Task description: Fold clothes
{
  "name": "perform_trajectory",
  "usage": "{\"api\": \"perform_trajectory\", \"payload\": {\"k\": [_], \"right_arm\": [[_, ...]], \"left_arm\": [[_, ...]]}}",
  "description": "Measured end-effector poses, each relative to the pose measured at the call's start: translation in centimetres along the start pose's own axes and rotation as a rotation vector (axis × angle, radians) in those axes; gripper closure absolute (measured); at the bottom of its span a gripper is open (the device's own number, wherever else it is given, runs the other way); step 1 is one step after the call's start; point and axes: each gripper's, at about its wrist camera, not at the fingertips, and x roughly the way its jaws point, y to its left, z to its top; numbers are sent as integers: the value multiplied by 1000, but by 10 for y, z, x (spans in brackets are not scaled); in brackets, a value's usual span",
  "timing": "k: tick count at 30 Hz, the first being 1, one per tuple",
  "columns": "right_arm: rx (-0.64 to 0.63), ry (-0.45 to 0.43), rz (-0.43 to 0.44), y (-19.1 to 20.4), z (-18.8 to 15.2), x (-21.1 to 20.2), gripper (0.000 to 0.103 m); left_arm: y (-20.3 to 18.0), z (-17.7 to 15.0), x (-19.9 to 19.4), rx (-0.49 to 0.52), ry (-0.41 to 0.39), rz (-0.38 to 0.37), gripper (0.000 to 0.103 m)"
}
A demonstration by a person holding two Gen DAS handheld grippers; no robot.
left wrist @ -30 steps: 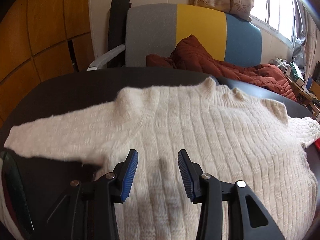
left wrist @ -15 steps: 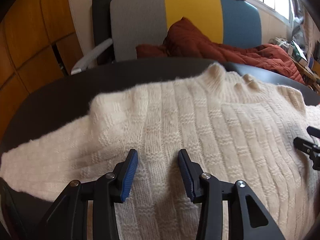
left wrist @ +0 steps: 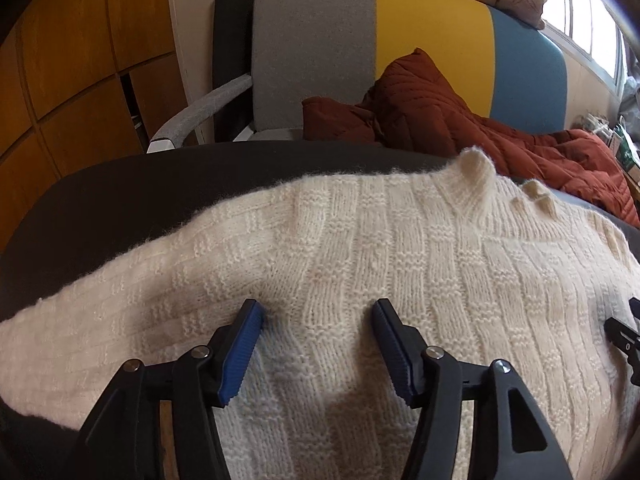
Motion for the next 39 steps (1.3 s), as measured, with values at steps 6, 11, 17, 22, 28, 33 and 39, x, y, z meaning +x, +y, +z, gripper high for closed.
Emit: {"api": "perform_trajectory", "payload": {"k": [6, 11, 17, 22, 28, 33, 39], "right_arm": [[-2, -7, 9, -1, 6, 5, 0], [-2, 0, 26, -4, 8, 1, 0], [-66, 9, 101, 0, -1, -35, 0], [-126, 64, 282, 7, -39, -82, 0], [-169, 151, 339, 12, -111, -116, 0], [-206, 105, 273, 8, -161, -133, 0], [-163, 9, 248, -2, -201, -157, 0]], "left_arm": [[0, 10, 7, -3, -2, 10, 42], [2, 7, -19, -13, -15, 21, 45], [-5, -31, -76, 25, -65, -75, 45], [-15, -78, -109, 83, -58, -131, 45], [-15, -124, -130, 135, -24, -165, 45], [-2, -159, -142, 92, -7, -188, 44], [7, -192, -168, 40, -49, -194, 44]]}}
